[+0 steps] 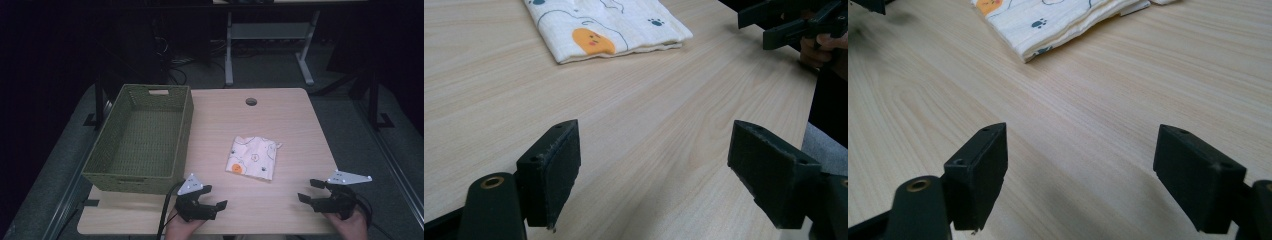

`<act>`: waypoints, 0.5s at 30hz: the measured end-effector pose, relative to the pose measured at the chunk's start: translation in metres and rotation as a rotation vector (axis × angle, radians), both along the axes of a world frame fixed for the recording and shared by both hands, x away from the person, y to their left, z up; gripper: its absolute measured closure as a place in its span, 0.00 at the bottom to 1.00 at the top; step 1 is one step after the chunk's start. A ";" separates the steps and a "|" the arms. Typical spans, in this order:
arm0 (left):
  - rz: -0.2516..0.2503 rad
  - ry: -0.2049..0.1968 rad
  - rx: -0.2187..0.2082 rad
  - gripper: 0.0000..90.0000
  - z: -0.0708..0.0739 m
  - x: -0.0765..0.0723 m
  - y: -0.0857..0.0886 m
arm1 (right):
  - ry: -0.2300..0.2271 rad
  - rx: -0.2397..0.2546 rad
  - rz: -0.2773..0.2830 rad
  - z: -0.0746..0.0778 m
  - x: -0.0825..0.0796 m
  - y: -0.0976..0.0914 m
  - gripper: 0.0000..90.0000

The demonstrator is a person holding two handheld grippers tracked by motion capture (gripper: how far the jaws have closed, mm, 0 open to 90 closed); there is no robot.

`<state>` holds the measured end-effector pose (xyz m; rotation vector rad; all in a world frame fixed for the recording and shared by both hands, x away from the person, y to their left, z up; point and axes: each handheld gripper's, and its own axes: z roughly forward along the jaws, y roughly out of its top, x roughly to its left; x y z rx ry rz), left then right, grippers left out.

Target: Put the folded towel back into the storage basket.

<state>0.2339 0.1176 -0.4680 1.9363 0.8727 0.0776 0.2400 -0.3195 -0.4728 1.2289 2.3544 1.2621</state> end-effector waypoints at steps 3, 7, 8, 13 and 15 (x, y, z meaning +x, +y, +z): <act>-0.001 0.010 -0.003 0.24 -0.001 0.001 -0.001 | 0.002 0.003 -0.002 0.000 0.000 0.000 0.23; 0.001 0.012 -0.004 0.24 -0.002 0.001 -0.001 | 0.002 0.008 -0.007 0.000 0.001 0.000 0.23; -0.004 0.020 -0.010 0.24 -0.003 0.002 -0.002 | 0.002 0.011 -0.007 0.000 0.002 0.000 0.23; -0.012 0.036 -0.026 0.24 -0.002 0.005 -0.007 | 0.006 0.023 -0.017 0.002 0.005 0.002 0.20; -0.016 0.042 -0.039 0.24 0.000 0.008 -0.010 | 0.013 0.039 -0.022 0.005 0.008 0.003 0.19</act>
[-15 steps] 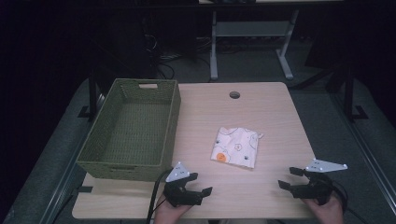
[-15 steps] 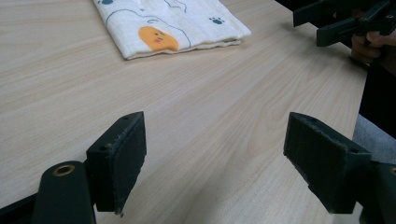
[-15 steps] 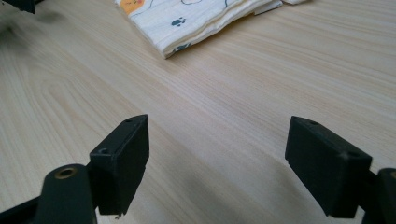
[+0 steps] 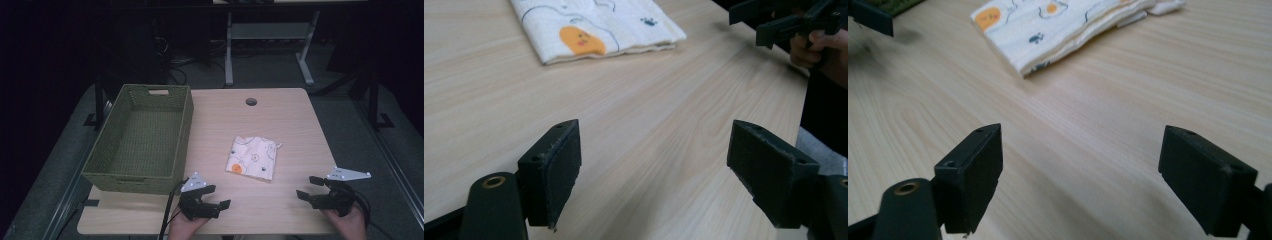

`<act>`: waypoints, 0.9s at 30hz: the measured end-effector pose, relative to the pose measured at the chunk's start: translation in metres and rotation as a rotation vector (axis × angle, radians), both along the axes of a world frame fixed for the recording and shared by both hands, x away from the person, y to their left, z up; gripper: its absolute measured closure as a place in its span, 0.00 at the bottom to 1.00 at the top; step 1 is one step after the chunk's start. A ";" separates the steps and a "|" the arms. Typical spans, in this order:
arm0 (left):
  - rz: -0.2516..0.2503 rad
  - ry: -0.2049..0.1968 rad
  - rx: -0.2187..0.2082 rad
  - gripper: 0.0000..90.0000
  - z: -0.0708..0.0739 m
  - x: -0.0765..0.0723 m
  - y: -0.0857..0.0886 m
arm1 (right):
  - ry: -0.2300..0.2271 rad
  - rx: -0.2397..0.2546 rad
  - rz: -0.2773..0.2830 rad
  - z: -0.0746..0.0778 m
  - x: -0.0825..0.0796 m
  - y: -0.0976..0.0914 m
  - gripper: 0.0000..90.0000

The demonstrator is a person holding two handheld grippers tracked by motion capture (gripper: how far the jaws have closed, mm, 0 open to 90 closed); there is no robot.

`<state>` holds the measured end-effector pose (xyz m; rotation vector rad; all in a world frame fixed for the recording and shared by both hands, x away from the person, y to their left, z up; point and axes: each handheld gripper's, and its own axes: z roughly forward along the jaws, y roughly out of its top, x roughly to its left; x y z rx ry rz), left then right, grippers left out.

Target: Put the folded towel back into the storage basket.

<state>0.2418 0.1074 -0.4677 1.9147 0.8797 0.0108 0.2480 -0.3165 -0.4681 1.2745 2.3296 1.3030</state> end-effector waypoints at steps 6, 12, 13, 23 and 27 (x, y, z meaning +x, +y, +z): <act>0.000 0.011 0.006 0.24 0.006 0.012 -0.009 | 0.024 0.026 0.010 0.006 0.011 0.003 0.19; -0.001 0.001 0.022 0.24 0.010 0.021 -0.017 | 0.052 0.006 0.032 0.012 0.022 0.008 0.19; 0.000 0.000 0.027 0.24 0.010 0.022 -0.018 | 0.059 0.010 0.032 0.012 0.025 0.009 0.19; 0.028 0.026 0.027 0.24 0.011 0.042 -0.030 | 0.104 0.039 0.061 0.018 0.052 0.013 0.19; 0.041 0.029 0.018 0.24 0.010 0.048 -0.033 | 0.116 0.032 0.073 0.021 0.062 0.015 0.21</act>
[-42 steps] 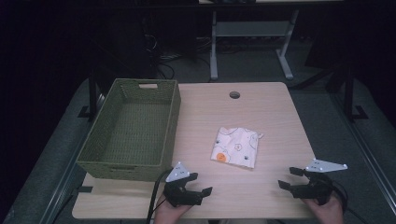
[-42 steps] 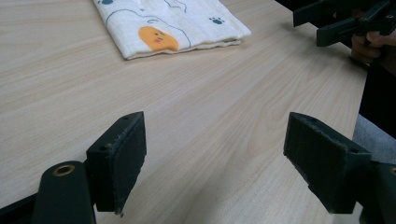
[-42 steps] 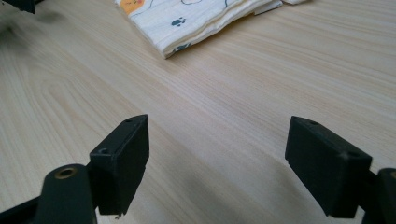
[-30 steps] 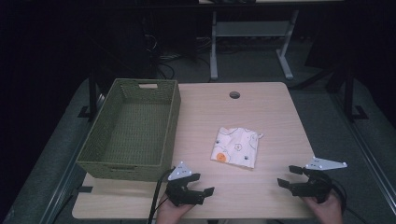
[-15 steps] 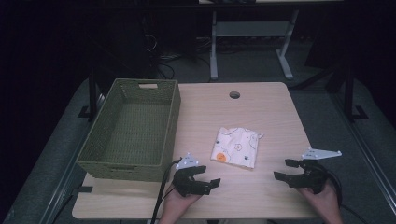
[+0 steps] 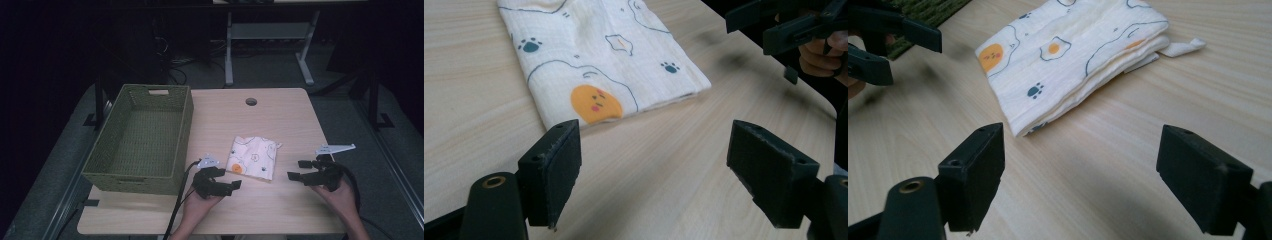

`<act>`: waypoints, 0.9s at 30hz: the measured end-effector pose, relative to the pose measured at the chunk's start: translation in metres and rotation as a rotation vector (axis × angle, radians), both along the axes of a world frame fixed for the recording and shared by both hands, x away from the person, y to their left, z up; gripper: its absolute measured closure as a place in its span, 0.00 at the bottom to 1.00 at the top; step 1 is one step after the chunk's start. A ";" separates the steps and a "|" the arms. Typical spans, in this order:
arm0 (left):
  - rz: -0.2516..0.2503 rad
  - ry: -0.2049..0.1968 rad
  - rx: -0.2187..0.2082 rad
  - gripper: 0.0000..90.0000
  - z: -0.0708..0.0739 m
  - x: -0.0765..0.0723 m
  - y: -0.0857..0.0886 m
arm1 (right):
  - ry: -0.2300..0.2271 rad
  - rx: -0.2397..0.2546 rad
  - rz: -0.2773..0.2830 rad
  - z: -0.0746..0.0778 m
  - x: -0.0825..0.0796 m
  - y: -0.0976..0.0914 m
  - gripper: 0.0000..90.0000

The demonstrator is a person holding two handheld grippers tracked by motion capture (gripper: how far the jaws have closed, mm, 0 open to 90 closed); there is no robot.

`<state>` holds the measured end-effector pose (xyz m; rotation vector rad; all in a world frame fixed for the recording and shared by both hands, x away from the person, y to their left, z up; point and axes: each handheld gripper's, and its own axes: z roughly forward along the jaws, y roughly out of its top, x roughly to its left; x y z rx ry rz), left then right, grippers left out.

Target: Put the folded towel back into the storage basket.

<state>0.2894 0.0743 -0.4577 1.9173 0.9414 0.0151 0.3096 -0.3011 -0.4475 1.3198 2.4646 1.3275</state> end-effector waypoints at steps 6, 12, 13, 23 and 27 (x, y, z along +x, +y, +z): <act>0.011 -0.003 0.008 0.24 0.005 0.008 -0.005 | 0.021 0.001 0.011 0.002 0.012 0.005 0.21; 0.021 -0.001 0.018 0.25 0.009 0.018 -0.010 | 0.026 0.026 0.023 0.005 0.024 0.010 0.23; 0.032 -0.004 0.018 0.25 0.010 0.022 -0.013 | 0.035 0.022 0.025 0.006 0.027 0.011 0.22; 0.051 0.007 0.051 0.28 0.014 0.038 -0.025 | 0.043 0.000 0.033 0.014 0.052 0.025 0.24; 0.071 0.028 0.061 0.29 0.010 0.046 -0.027 | 0.060 -0.015 0.032 0.013 0.066 0.033 0.25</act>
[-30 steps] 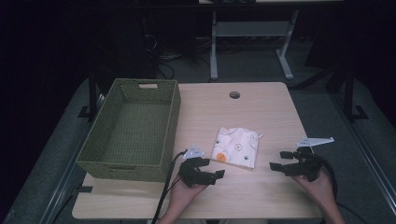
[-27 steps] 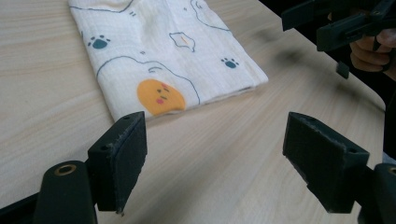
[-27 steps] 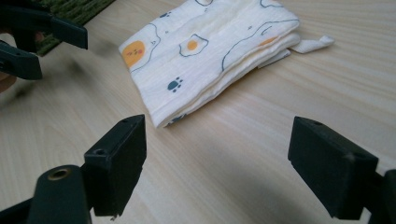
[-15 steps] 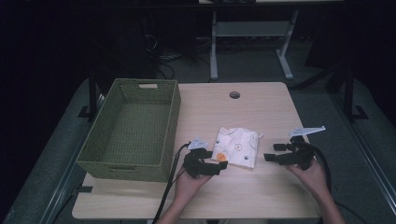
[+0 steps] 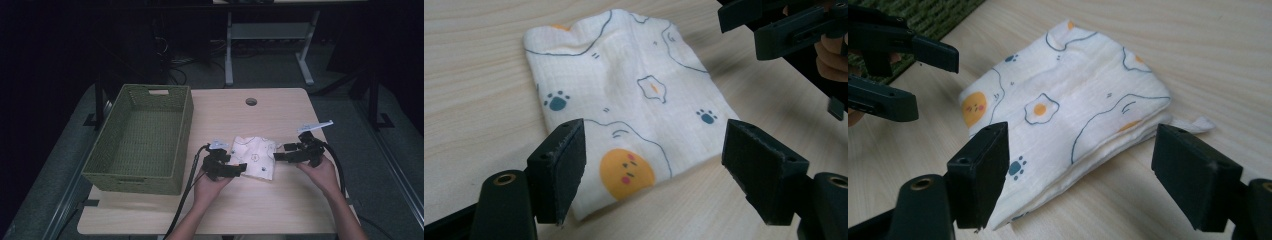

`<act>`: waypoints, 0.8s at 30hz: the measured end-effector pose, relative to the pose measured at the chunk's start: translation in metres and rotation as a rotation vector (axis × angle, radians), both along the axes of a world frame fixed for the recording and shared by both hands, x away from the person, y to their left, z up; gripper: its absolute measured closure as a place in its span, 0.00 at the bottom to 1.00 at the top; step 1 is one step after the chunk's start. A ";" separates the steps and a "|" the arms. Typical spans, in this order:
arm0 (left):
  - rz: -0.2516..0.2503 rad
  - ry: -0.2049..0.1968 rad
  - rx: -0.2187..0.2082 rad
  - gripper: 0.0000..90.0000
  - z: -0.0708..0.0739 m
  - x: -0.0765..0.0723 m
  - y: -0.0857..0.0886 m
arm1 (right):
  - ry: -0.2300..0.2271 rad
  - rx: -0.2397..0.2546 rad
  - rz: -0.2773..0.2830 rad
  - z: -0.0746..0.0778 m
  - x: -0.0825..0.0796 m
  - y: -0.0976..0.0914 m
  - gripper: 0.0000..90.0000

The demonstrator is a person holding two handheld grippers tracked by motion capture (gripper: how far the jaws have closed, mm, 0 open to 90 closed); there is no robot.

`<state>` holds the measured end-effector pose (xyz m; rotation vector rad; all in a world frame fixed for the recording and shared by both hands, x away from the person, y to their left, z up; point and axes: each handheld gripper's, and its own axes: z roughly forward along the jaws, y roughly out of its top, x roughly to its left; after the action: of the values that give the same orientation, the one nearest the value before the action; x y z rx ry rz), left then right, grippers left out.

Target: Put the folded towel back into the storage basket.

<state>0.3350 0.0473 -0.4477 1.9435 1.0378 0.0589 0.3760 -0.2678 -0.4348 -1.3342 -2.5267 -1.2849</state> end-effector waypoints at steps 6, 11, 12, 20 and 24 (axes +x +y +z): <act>0.025 0.018 0.027 0.39 -0.003 0.006 0.002 | 0.006 -0.030 -0.001 0.001 0.014 0.008 0.27; 0.034 0.029 0.063 0.49 -0.007 0.009 0.003 | 0.014 -0.041 -0.015 -0.005 0.026 0.015 0.35; 0.034 0.032 0.067 0.50 -0.008 0.009 0.003 | 0.018 -0.051 -0.015 -0.008 0.027 0.017 0.36; 0.023 0.052 0.104 0.64 -0.012 0.010 0.000 | 0.010 -0.087 -0.024 -0.017 0.035 0.024 0.44; 0.007 0.060 0.117 0.70 -0.015 0.008 -0.003 | 0.012 -0.101 -0.025 -0.018 0.038 0.027 0.48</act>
<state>0.3433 0.0441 -0.4622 2.0582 1.1024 0.0671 0.4137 -0.2407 -0.4532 -1.3909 -2.6083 -1.1637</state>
